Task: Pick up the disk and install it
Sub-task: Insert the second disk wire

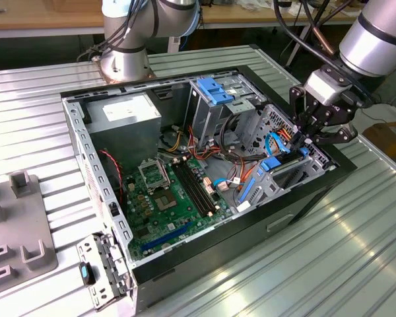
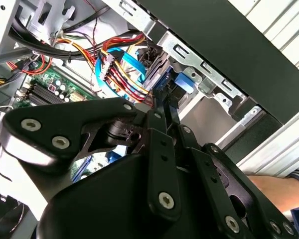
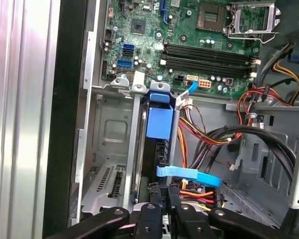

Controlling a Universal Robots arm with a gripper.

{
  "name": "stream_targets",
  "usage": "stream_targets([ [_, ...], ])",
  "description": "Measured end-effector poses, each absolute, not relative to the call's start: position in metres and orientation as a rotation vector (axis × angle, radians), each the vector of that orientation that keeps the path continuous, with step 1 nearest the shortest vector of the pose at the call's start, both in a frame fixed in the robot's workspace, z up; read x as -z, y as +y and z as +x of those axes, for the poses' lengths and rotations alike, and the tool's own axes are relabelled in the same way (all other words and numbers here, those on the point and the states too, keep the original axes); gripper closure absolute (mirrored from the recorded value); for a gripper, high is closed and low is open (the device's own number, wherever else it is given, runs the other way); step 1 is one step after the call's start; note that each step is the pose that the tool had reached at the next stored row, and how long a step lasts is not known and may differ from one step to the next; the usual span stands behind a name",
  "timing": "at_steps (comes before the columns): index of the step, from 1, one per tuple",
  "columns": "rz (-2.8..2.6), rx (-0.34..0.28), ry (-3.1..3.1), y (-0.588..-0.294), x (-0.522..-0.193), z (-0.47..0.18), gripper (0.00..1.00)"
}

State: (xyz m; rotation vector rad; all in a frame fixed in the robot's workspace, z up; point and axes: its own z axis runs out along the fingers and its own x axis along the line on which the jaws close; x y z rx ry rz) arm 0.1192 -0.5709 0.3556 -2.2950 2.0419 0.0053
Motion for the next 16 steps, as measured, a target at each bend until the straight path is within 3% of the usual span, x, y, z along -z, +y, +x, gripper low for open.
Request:
stream_targets([
  [16,-2.295,-0.005,2.042,-0.572,-0.344,0.118,0.83],
])
